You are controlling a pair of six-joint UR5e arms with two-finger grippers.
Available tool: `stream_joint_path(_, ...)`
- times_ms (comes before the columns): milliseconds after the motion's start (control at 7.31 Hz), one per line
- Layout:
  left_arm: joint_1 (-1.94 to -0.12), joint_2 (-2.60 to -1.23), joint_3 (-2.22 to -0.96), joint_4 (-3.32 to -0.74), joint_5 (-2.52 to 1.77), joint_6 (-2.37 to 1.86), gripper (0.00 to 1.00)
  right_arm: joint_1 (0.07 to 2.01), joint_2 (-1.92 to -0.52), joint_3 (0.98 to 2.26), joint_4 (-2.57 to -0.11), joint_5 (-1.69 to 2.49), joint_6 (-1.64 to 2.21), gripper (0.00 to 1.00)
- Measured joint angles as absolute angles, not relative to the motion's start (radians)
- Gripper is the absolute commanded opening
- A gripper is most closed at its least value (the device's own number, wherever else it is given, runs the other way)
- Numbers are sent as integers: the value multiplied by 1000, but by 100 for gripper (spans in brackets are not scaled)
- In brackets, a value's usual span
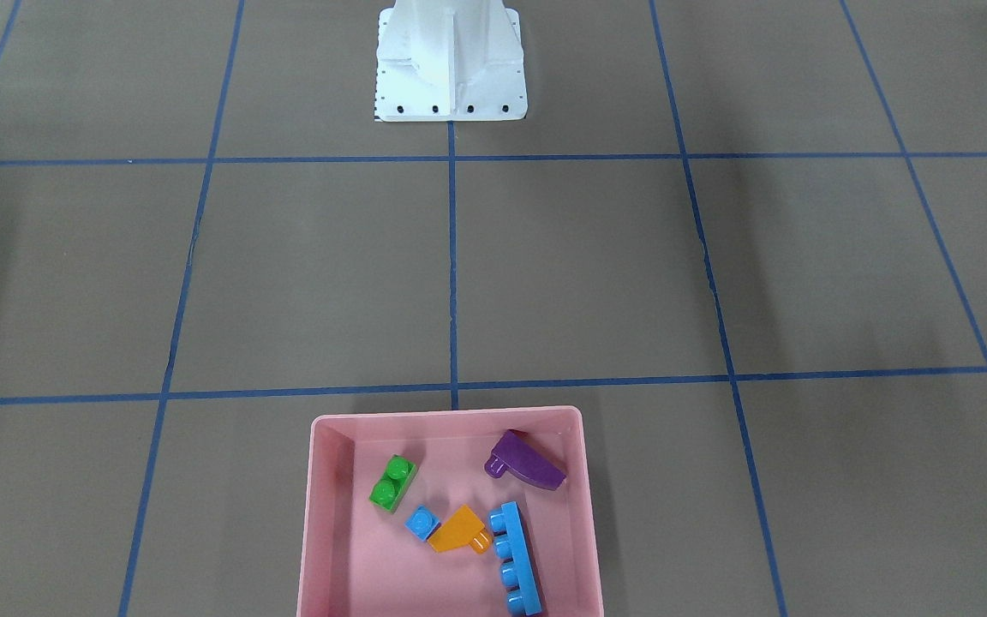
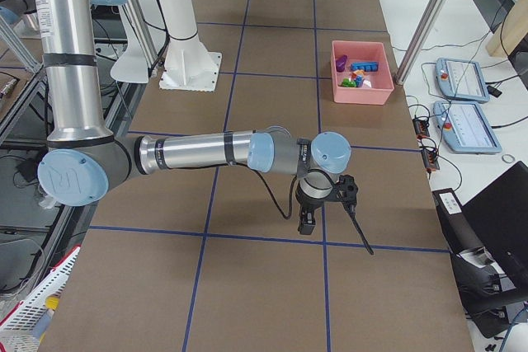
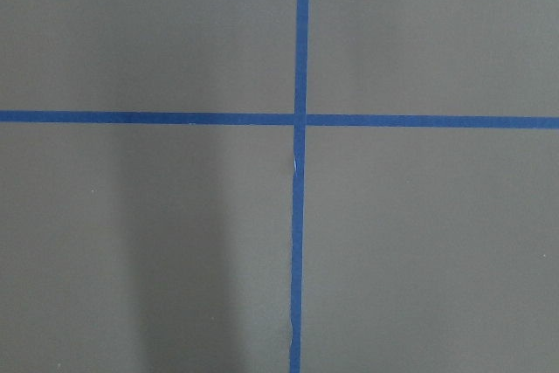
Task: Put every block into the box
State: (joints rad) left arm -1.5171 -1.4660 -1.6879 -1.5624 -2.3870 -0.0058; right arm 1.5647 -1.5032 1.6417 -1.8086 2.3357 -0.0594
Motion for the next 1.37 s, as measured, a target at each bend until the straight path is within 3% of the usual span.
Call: stream_joint_path(1368,-1530,-1445,-1747,-1568,-2415,-48,100,1565,-1614,1723,-1715,2365,-61,100)
